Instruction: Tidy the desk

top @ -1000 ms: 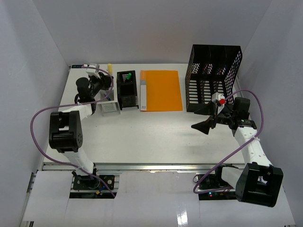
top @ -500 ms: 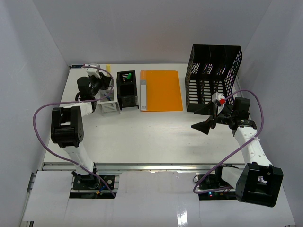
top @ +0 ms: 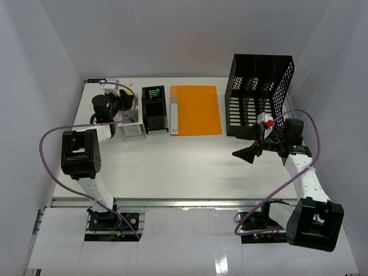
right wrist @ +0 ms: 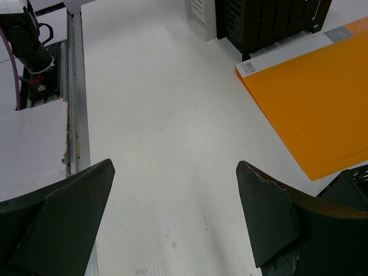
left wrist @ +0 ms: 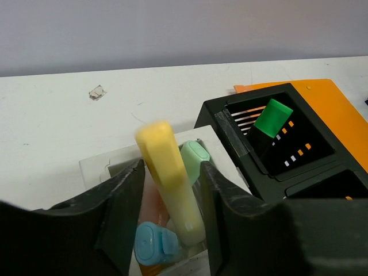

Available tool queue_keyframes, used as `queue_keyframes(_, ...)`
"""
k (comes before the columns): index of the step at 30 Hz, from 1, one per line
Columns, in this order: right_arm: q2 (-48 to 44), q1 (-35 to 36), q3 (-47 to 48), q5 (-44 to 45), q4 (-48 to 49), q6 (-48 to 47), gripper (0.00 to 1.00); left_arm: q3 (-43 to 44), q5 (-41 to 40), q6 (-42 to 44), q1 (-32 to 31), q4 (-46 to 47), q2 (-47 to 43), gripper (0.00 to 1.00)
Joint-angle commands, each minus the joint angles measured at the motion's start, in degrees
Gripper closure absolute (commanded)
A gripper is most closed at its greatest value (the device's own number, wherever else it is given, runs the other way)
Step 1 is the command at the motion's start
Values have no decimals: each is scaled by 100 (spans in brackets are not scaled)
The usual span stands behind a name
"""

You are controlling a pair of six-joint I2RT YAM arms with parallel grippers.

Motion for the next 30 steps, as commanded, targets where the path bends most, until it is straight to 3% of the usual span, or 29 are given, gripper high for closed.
queue_keyframes(1, -20, -7, 95, -48, -92, -99, 7, 5, 40, 104, 14, -29, -441, 44)
queue_keyframes(14, -14, -7, 105, 116, -176, -201, 7, 366, 34, 89, 15, -583, -1542, 35)
queue_keyframes(20, 34, 106, 87, 716, -306, -469, 6, -182, 719, -988, 22, -1337, -2920, 20)
queue_keyframes(23, 130, 567, 87, 1690, -273, -535, 5, -729, 972, -1580, 26, -1909, -3718, 2)
queue_keyframes(30, 467, 3266, 609, 5645, 224, -791, 5, -1726, 1470, -1409, 58, -4208, -5437, 2)
